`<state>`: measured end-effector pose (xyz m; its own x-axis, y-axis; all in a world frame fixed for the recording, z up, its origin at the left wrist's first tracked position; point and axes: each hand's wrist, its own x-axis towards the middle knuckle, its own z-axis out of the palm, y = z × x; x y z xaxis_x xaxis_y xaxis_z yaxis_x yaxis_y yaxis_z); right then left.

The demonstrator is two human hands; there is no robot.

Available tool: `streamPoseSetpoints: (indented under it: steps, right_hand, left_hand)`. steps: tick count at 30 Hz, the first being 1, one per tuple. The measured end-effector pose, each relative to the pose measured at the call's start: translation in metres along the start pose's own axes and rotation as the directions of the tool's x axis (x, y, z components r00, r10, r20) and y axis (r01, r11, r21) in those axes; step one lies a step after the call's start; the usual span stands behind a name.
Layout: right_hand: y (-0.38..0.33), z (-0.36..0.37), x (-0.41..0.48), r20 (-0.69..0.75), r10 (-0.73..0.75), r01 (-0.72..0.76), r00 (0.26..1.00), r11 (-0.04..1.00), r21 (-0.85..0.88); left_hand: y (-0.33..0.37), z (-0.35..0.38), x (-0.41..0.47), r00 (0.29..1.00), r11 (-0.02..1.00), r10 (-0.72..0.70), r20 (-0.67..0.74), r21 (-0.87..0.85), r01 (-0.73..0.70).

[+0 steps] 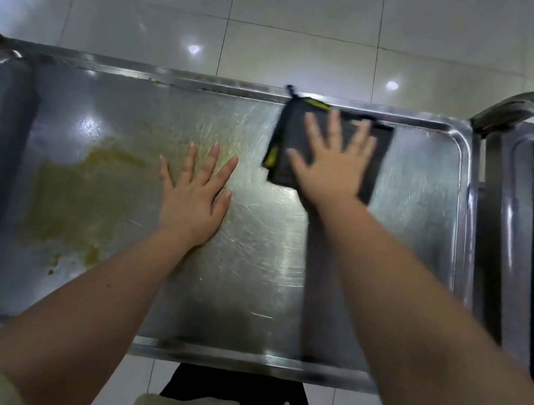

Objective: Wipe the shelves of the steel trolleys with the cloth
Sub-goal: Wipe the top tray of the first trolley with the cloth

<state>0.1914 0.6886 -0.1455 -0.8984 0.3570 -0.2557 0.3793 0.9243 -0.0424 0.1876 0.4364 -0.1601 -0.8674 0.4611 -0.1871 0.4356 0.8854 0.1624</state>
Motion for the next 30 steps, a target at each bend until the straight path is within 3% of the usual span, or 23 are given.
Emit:
streamPoseSetpoints:
  steps: [3, 5, 8, 10, 14, 16, 19, 21, 22, 25, 27, 30]
  right_hand:
    - [-0.046, 0.006, -0.017, 0.046, -0.239, 0.241, 0.970, 0.970, -0.031]
    - [-0.016, 0.005, -0.022, 0.023, -0.246, 0.247, 0.969, 0.969, -0.017]
    - [0.080, 0.006, -0.042, -0.019, 0.009, -0.009, 1.000, 1.000, 0.009]
    - [0.130, 0.004, -0.069, 0.003, 0.200, -0.200, 0.980, 0.979, 0.043]
    - [0.098, 0.014, -0.097, 0.019, 0.382, -0.382, 0.924, 0.922, 0.062]
    - [0.040, 0.022, -0.106, 0.021, 0.290, -0.290, 0.957, 0.956, 0.045]
    - [-0.031, 0.035, -0.129, 0.041, -0.089, 0.089, 0.995, 0.996, 0.018]
    - [-0.026, 0.035, -0.131, 0.024, -0.240, 0.240, 0.970, 0.971, 0.004]
    - [-0.008, 0.033, -0.127, 0.005, -0.249, 0.249, 0.968, 0.968, 0.004]
    - [0.081, 0.031, -0.123, -0.032, 0.023, -0.023, 0.999, 1.000, 0.013]
    - [0.138, 0.026, -0.133, -0.015, 0.236, -0.236, 0.972, 0.972, 0.022]
    - [0.135, 0.027, -0.154, -0.004, 0.348, -0.348, 0.937, 0.937, 0.044]
  left_hand:
    - [0.001, -0.001, 0.001, 1.000, 1.000, -0.010, 0.016, 0.023, 0.009]
    - [0.002, -0.001, 0.001, 1.000, 1.000, -0.008, 0.024, 0.028, 0.007]
    - [0.003, 0.001, 0.001, 0.999, 1.000, -0.012, 0.029, 0.019, 0.012]
    - [0.003, 0.001, 0.000, 0.999, 1.000, -0.016, 0.030, 0.020, 0.015]
    - [0.001, 0.001, 0.000, 0.999, 1.000, -0.018, 0.035, 0.007, 0.018]
    - [0.000, 0.000, 0.000, 0.999, 1.000, -0.023, 0.033, 0.003, 0.023]
    - [0.001, 0.000, -0.001, 0.999, 1.000, -0.020, 0.028, -0.002, 0.020]
    - [0.002, -0.001, 0.000, 1.000, 1.000, -0.019, 0.025, 0.006, 0.019]
    - [0.002, -0.001, 0.000, 0.999, 1.000, -0.019, 0.031, 0.004, 0.019]
    - [0.005, -0.001, 0.000, 0.999, 1.000, -0.023, 0.037, -0.016, 0.023]
    - [0.005, -0.002, -0.001, 0.999, 1.000, -0.021, 0.044, -0.008, 0.021]
    - [0.005, -0.002, -0.001, 0.999, 1.000, -0.027, 0.038, -0.001, 0.027]
